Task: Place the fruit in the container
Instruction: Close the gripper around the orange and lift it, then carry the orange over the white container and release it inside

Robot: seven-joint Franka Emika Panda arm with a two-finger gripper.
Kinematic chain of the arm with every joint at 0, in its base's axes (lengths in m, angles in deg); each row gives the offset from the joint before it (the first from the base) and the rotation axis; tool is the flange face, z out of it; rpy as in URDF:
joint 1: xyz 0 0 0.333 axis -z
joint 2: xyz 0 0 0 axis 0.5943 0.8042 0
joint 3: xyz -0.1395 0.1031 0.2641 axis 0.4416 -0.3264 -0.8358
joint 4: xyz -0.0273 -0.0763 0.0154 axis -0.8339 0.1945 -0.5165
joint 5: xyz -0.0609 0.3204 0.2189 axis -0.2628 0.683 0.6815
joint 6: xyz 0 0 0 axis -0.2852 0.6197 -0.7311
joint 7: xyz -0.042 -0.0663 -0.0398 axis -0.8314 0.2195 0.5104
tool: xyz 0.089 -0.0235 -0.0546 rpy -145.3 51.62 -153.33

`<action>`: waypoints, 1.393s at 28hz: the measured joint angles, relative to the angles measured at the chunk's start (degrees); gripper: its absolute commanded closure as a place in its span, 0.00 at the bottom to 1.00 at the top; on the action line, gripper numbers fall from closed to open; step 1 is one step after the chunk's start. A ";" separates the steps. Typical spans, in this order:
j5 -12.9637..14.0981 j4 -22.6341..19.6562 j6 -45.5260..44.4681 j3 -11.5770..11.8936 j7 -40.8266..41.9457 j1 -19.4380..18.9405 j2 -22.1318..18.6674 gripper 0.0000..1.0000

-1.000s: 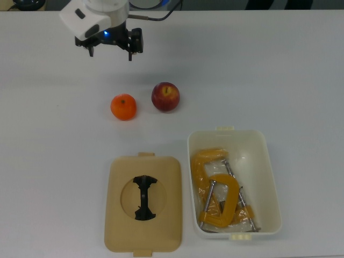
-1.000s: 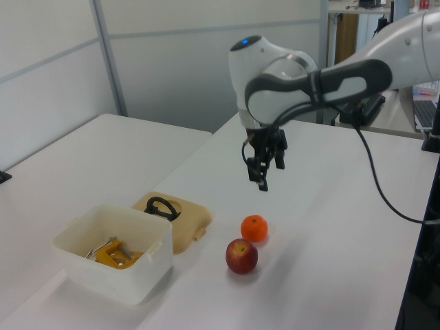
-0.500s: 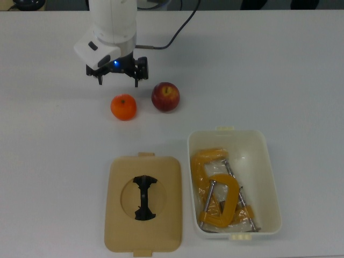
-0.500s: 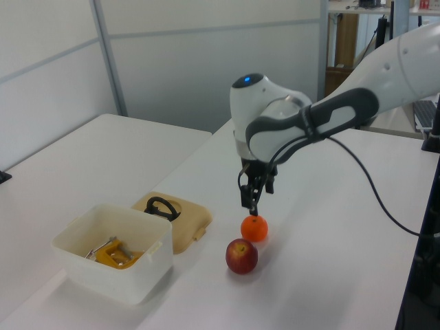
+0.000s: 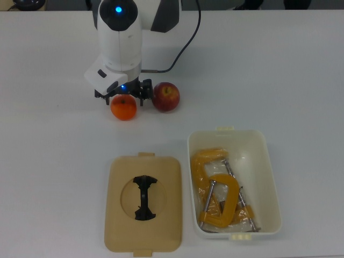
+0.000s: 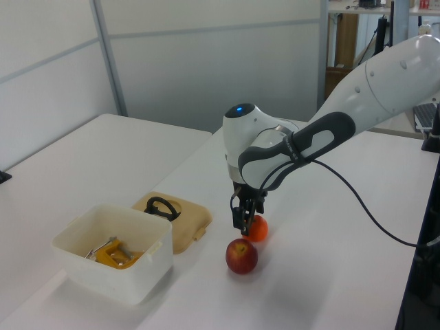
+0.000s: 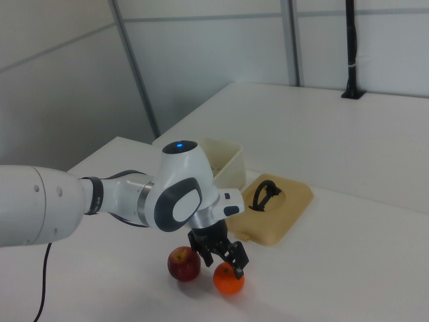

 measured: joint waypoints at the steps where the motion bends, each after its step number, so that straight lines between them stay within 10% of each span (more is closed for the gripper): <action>1: 0.00 0.00 0.00 0.00 0.00 -0.05 0.19 0.00; 6: -0.08 0.05 0.00 0.00 0.00 -0.07 1.32 0.26; 14: -1.21 0.40 0.00 -0.01 0.01 -0.09 1.91 0.98; 24: -0.75 3.97 -1.23 0.00 0.00 0.11 1.83 0.98; 39: 8.98 21.40 -10.50 -1.35 -0.49 -0.07 0.93 0.94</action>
